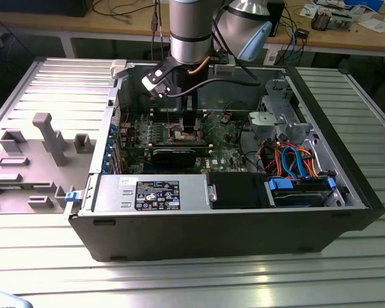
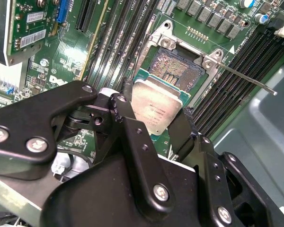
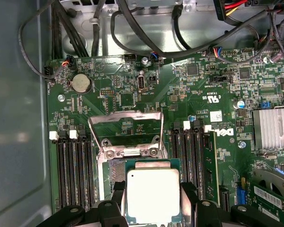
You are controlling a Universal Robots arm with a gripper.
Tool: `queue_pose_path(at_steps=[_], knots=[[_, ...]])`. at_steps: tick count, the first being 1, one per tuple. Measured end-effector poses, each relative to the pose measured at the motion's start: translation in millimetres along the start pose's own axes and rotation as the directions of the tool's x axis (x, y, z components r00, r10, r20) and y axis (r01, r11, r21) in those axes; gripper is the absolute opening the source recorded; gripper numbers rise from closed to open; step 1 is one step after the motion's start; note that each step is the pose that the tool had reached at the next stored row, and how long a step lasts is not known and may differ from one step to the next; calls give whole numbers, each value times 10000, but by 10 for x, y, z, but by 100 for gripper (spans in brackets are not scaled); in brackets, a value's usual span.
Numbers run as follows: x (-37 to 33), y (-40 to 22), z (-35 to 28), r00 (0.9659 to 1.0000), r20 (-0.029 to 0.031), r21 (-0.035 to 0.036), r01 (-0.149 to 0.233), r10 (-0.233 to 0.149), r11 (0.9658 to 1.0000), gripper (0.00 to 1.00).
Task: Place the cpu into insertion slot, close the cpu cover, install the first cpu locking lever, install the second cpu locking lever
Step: 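Place the cpu into insertion slot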
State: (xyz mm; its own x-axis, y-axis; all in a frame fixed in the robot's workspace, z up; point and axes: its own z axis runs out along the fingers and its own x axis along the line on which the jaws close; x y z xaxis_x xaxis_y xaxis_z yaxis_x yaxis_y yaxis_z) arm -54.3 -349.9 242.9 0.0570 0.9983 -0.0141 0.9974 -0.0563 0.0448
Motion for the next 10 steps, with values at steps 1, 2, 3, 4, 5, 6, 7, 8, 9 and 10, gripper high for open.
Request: queue_pose_path(at_steps=[1, 2, 3, 4, 5, 6, 7, 8, 9, 10], knots=[[0, 0, 0, 10000, 1, 0, -4, 4, 10000, 55], [0, 0, 0, 10000, 1, 0, -7, 7, 10000, 55], [0, 0, 1, 10000, 0, 0, -14, 14, 10000, 55], [0, 0, 1, 10000, 1, 1, -20, 20, 10000, 55], [0, 0, 1, 10000, 1, 1, -26, 26, 10000, 55], [0, 0, 1, 10000, 1, 1, -31, 31, 10000, 55], [0, 0, 2, 10000, 2, 1, -41, 41, 10000, 55], [0, 0, 2, 10000, 3, 1, -48, 48, 10000, 55], [0, 0, 2, 10000, 3, 1, -51, 51, 10000, 55], [0, 0, 2, 10000, 3, 1, -55, 55, 10000, 55]])
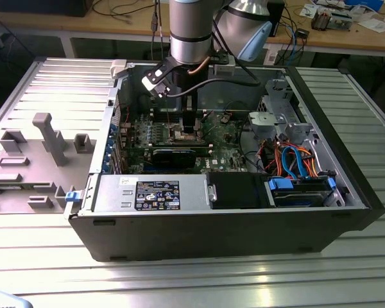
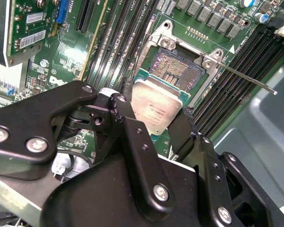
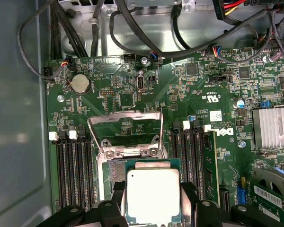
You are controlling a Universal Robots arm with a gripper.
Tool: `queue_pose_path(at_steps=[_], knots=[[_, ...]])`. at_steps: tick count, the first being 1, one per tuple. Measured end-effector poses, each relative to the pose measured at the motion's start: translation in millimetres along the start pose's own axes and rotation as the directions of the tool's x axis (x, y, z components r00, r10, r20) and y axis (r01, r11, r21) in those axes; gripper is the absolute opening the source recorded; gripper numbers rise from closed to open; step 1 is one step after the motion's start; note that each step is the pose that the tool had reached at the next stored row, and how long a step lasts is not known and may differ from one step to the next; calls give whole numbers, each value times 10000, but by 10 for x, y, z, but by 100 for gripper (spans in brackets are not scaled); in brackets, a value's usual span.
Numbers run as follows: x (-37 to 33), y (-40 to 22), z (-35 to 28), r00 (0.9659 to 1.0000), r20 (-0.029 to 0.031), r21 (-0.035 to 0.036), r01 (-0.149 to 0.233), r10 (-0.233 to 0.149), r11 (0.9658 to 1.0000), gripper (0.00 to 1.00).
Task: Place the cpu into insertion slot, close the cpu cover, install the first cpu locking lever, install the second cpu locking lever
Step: 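Place the cpu into insertion slot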
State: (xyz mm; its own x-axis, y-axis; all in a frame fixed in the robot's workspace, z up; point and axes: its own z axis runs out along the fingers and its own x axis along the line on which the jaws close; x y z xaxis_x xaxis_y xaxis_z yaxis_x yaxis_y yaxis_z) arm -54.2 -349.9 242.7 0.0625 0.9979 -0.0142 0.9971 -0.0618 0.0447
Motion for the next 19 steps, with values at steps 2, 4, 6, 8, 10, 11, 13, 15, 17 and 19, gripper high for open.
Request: queue_pose_path(at_steps=[2, 4, 6, 8, 10, 11, 13, 15, 17, 19], knots=[[0, 0, 0, 10000, 0, 0, -8, 8, 10000, 55], [0, 0, 0, 10000, 0, 1, -16, 16, 10000, 55], [0, 0, 1, 10000, 1, 0, -21, 21, 10000, 55], [0, 0, 2, 10000, 0, 0, -24, 24, 10000, 55], [0, -2, 5, 10000, -1, 0, -25, 25, 10000, 55], [0, -3, 6, 10000, 0, 0, -25, 25, 10000, 55], [0, -5, 7, 10000, 0, 0, -8, 8, 10000, 55], [0, -5, 10, 9999, -7, -2, 133, -133, 9999, 55], [1, -5, 16, 9996, -15, -5, 290, -290, 9996, 55], [1, -6, 22, 9995, -15, -5, 322, -322, 9995, 55]])
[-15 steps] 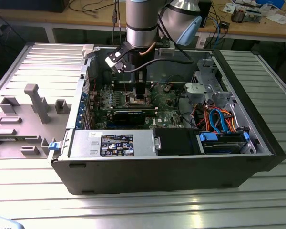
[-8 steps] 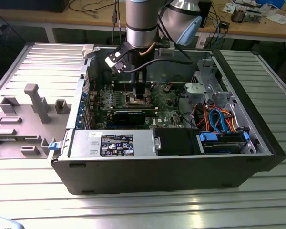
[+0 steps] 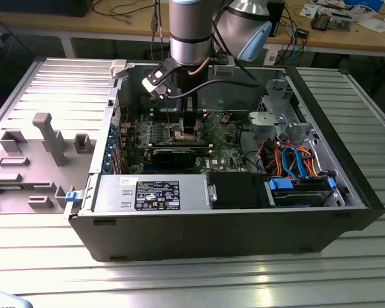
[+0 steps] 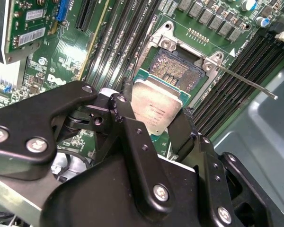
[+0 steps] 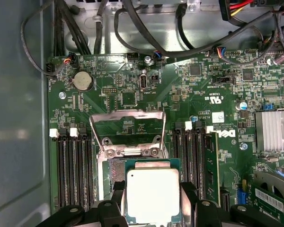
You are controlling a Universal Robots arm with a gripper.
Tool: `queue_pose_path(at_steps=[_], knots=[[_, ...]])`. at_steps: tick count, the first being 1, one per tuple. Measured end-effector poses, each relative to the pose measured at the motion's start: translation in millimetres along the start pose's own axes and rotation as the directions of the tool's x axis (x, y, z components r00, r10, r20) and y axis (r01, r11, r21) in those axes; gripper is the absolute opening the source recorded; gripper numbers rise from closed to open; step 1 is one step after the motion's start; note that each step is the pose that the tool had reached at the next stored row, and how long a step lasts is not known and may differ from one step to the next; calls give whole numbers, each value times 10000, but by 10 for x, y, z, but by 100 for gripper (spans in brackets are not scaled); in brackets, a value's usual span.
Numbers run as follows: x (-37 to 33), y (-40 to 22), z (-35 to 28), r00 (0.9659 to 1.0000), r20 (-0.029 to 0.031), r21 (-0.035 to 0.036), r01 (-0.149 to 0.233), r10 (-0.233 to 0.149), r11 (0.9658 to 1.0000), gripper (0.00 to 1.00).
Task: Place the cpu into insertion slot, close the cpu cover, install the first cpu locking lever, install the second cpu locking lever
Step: 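Place the cpu into insertion slot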
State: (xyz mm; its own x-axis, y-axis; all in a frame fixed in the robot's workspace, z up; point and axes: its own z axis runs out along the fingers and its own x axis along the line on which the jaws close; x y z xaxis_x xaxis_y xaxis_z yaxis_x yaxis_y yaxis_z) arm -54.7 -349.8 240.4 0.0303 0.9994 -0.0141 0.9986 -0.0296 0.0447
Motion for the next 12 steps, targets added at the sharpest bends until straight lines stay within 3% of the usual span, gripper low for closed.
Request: queue_pose_path(at_steps=[5, 7, 12], knots=[[0, -1, 11, 10000, 0, 0, 11, -11, 10000, 55], [1, -4, 75, 10000, 0, 0, 11, -11, 10000, 55], [1, -4, 86, 10000, 0, 0, 11, -11, 10000, 55]])
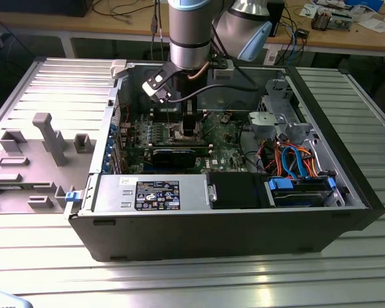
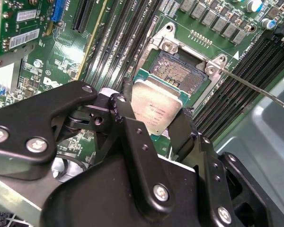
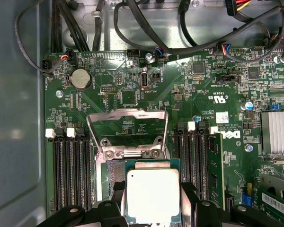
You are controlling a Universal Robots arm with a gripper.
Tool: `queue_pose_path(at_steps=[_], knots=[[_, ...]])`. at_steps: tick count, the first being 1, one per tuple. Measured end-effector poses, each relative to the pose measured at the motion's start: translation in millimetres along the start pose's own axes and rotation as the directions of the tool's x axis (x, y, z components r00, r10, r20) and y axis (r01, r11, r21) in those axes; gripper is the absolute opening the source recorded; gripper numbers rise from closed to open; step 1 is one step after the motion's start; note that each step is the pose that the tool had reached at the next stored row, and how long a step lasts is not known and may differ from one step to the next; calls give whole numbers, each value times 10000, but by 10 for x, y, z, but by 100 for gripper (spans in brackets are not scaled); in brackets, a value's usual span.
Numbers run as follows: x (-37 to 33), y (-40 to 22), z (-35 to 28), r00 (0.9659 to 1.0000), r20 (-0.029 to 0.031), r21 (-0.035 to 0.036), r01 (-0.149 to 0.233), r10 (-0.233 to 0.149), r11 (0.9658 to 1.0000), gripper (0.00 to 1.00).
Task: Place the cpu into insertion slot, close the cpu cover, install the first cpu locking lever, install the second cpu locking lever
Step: 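Place the cpu into insertion slot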
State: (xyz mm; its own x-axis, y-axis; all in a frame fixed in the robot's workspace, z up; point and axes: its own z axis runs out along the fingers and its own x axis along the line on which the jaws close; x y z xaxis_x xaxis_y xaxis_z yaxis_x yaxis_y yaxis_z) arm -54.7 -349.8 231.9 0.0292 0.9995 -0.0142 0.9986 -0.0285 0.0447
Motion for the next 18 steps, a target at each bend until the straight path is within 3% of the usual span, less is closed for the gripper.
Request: queue_pose_path(at_steps=[18], knots=[[8, -5, 55, 10000, -2, -1, 36, -36, 10000, 55]])
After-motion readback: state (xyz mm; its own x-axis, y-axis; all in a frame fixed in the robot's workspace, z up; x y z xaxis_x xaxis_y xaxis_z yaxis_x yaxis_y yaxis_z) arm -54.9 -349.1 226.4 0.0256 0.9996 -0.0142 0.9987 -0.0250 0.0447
